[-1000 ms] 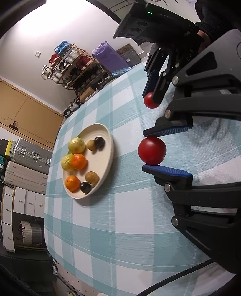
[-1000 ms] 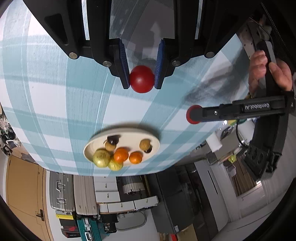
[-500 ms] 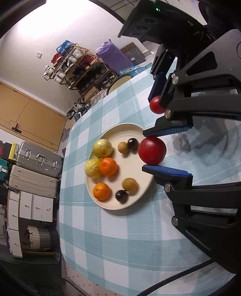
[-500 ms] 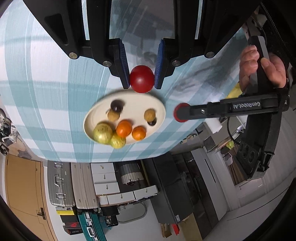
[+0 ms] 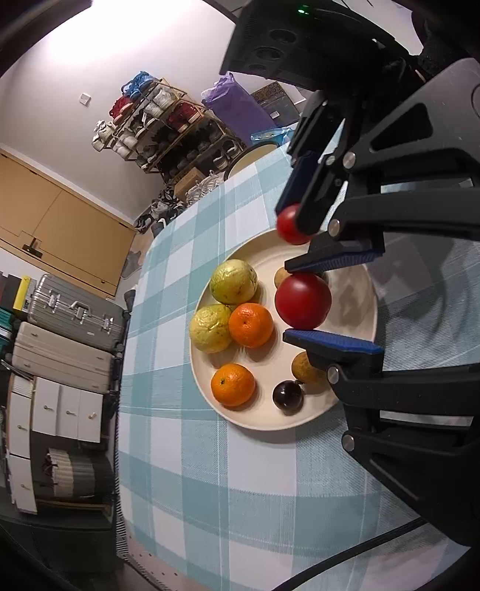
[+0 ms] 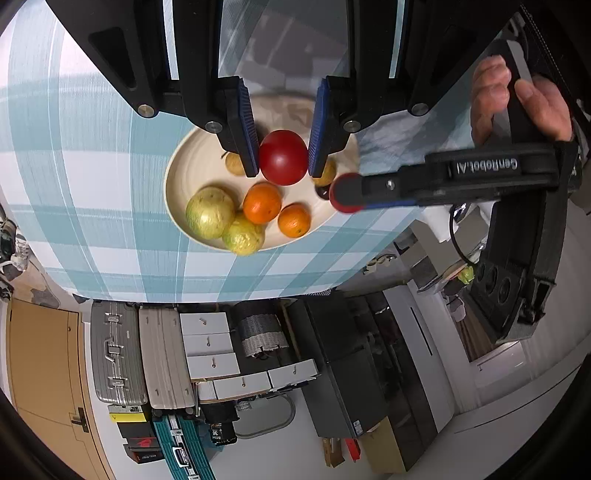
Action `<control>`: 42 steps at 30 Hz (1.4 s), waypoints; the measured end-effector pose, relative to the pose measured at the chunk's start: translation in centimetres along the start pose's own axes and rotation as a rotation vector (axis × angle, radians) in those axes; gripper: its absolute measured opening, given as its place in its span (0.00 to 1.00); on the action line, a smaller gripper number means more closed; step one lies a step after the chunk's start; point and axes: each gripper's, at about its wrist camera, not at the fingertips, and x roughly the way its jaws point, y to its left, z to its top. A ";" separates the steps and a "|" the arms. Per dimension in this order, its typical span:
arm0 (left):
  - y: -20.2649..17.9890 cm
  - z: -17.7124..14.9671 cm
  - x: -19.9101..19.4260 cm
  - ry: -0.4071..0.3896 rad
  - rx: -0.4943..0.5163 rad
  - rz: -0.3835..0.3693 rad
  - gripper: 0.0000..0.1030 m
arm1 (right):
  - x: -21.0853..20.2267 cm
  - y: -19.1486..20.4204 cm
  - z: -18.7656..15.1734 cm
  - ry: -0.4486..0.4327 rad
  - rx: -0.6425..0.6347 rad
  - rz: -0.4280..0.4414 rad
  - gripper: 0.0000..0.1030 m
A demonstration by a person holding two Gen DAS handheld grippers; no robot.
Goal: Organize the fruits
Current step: 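Carry both red tomatoes over the cream plate with both tools, then lower both tomatoes onto the plate and open both tools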
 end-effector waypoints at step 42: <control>1.3 0.9 1.2 -0.044 -0.030 0.040 0.35 | 0.6 -2.2 2.0 -0.110 0.053 -0.042 0.52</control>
